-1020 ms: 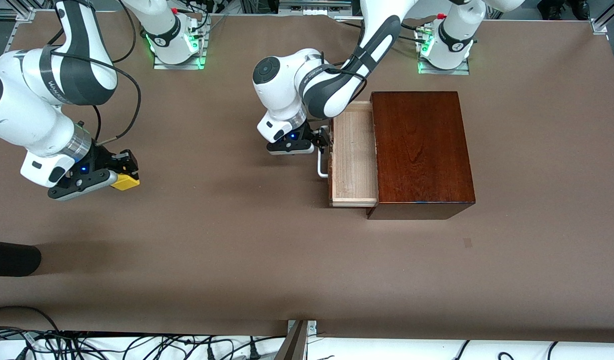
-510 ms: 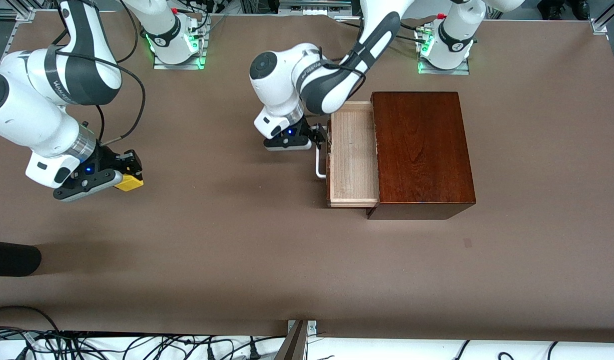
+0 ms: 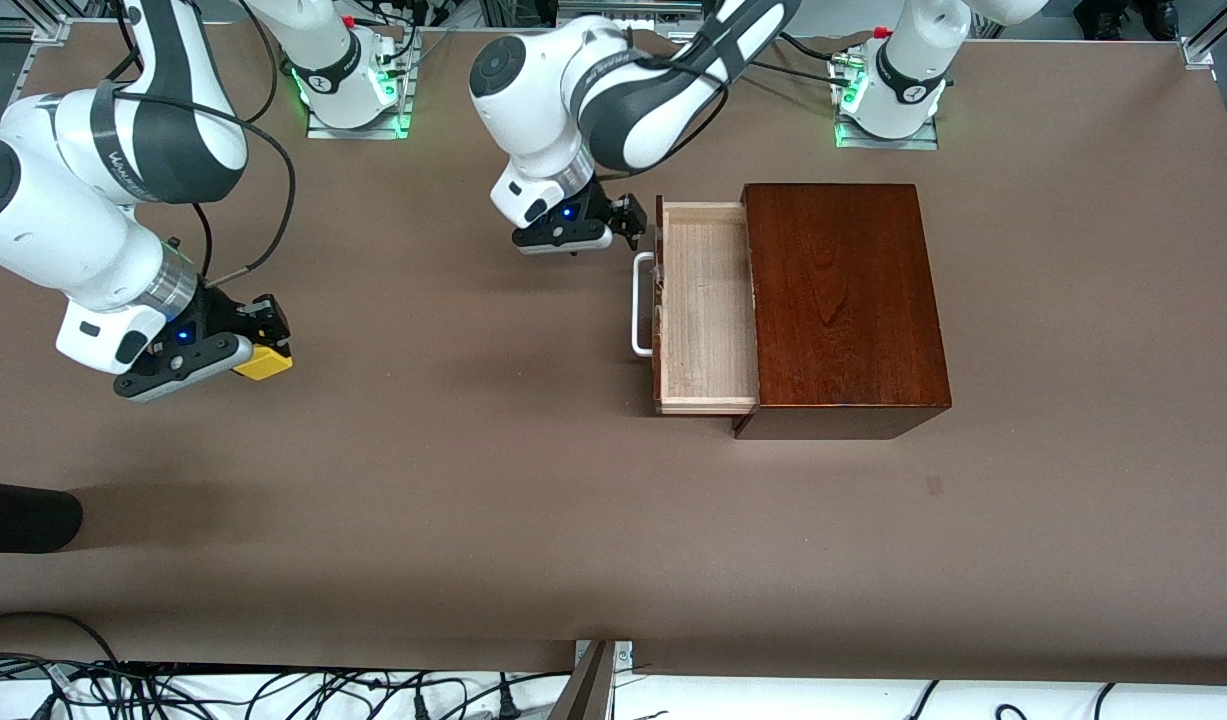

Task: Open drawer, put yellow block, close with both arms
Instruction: 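Pull the drawer further open with the left gripper while the right gripper lifts the cube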

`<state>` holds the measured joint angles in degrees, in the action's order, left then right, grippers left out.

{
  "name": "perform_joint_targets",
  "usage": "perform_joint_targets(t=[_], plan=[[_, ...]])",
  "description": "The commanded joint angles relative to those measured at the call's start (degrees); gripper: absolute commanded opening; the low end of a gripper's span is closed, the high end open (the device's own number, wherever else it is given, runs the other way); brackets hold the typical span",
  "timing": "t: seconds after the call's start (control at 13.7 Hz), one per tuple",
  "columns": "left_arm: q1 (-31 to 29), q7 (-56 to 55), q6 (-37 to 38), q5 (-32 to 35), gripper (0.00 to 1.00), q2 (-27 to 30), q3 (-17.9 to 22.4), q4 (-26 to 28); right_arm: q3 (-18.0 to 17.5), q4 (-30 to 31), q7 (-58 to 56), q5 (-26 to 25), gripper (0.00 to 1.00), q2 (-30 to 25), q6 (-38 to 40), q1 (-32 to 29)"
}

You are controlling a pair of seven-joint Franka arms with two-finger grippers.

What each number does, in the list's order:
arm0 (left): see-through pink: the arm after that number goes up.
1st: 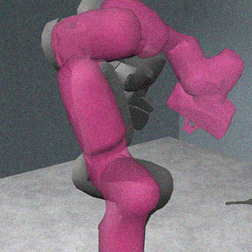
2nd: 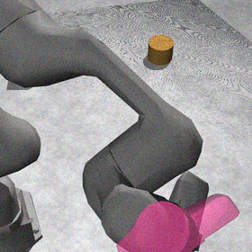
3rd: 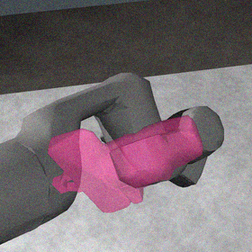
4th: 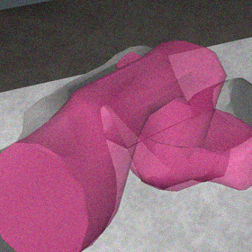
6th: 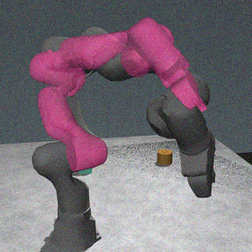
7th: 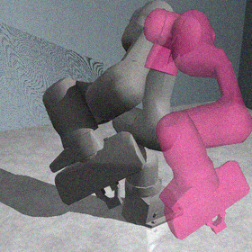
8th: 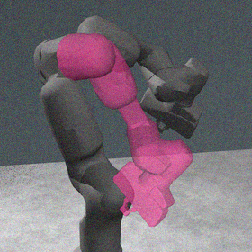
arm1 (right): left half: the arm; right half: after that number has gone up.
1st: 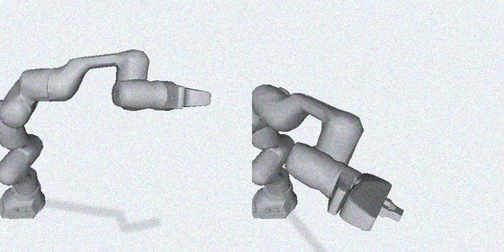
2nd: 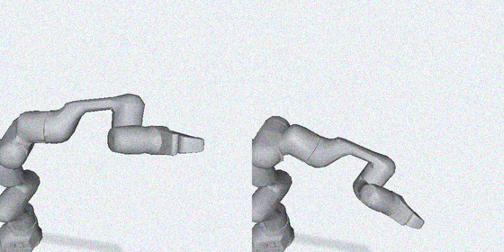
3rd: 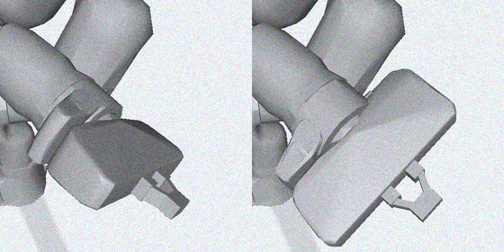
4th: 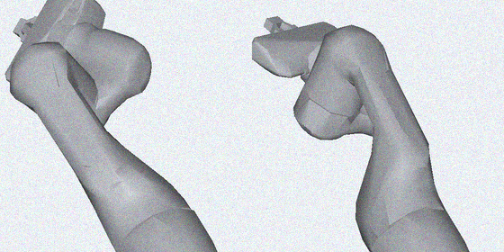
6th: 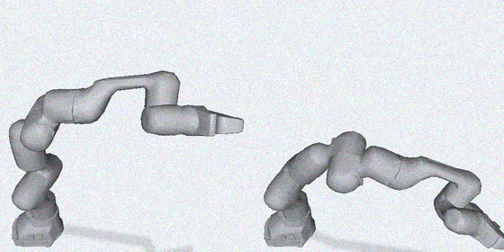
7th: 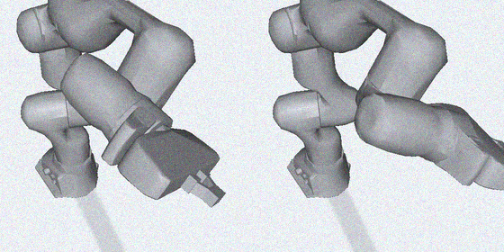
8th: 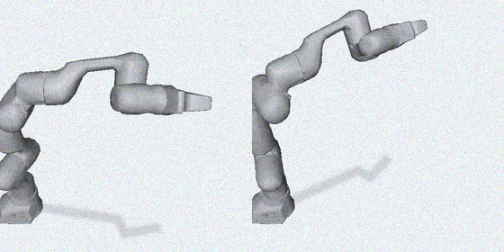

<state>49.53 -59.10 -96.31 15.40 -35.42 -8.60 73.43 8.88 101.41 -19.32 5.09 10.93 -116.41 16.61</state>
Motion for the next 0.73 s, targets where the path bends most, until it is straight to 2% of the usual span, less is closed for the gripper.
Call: perform_joint_targets(t=[0.0,0.22,0.36,0.66], plan=[[-3.81,0.48,2.88,-2.73,1.0,6.92,-1.59,1.36,-0.09,-3.14,-0.99,0.71,0.16,0.41,3.1,2.36],[-9.96,1.96,2.88,-6.77,1.0,14.73,-1.6,5.73,-0.26,-5.08,-0.46,1.06,0.16,0.41,5.14,5.78],[-14.0,7.65,3.06,-7.04,1.0,20.09,-1.6,9.43,-0.35,-5.78,-0.37,0.97,0.16,0.58,4.96,7.81],[-24.28,20.04,3.24,-12.14,1.0,29.07,-1.42,15.32,-0.7,-7.98,-0.28,0.97,0.16,2.07,5.22,11.15]])
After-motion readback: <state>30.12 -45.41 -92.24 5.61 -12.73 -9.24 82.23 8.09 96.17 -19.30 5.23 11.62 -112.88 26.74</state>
